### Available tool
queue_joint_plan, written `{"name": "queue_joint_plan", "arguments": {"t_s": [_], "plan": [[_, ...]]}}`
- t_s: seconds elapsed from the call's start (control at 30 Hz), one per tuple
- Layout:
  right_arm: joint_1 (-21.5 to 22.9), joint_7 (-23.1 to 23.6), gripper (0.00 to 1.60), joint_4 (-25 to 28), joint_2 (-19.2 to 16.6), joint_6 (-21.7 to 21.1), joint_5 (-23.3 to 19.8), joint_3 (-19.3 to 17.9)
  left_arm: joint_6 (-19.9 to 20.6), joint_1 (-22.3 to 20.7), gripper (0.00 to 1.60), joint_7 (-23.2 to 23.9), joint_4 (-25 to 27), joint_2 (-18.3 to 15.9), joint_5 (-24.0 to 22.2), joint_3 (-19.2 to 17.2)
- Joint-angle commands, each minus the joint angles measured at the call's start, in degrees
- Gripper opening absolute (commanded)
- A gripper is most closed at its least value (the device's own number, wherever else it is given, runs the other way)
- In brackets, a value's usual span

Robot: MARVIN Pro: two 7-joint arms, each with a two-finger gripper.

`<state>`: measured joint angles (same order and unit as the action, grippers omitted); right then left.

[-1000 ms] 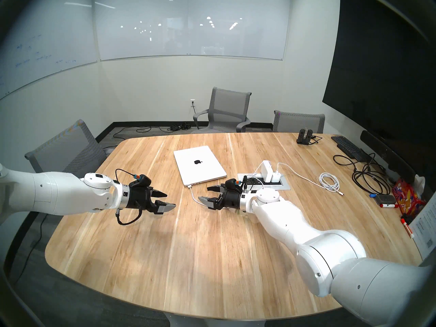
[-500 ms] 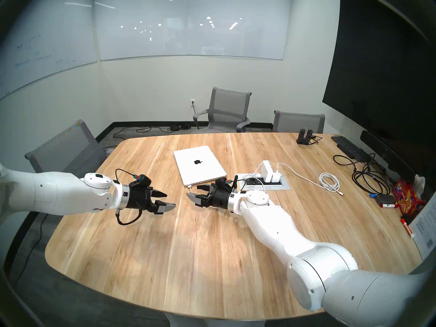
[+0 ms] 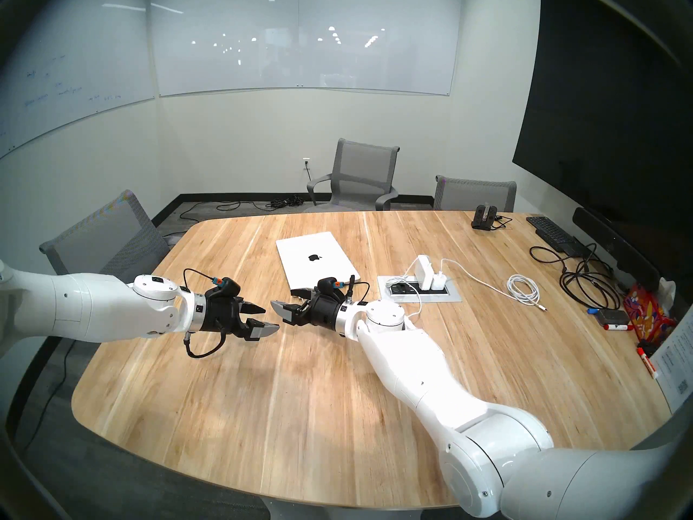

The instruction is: Plug the charging cable into the port of a MacBook

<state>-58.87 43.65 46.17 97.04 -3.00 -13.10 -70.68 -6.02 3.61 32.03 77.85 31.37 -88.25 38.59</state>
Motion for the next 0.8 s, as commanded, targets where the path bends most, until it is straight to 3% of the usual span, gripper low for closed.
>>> {"name": "queue_joint_plan", "arguments": {"t_s": [0.0, 0.23, 0.43, 0.77], "plan": [[-2.96, -6.77, 1.60, 6.47, -0.01, -2.44, 0.66, -1.43, -0.18, -0.93, 1.60, -0.07, -0.14, 0.12, -0.07, -0.71], [-5.35, -12.74, 1.60, 11.43, 0.69, -5.01, 2.00, -2.55, -0.19, -0.95, 1.60, -0.07, -0.14, 0.12, -0.07, -0.72], [-6.82, -14.62, 1.60, 15.22, 2.35, -6.71, 3.52, -1.01, -0.19, -0.93, 1.60, -0.07, -0.14, 0.12, -0.07, -0.71], [-9.77, -19.75, 1.60, 22.74, 1.42, -11.36, 3.80, 1.22, -0.19, -0.95, 1.60, -0.07, -0.14, 0.12, -0.07, -0.72]]}}
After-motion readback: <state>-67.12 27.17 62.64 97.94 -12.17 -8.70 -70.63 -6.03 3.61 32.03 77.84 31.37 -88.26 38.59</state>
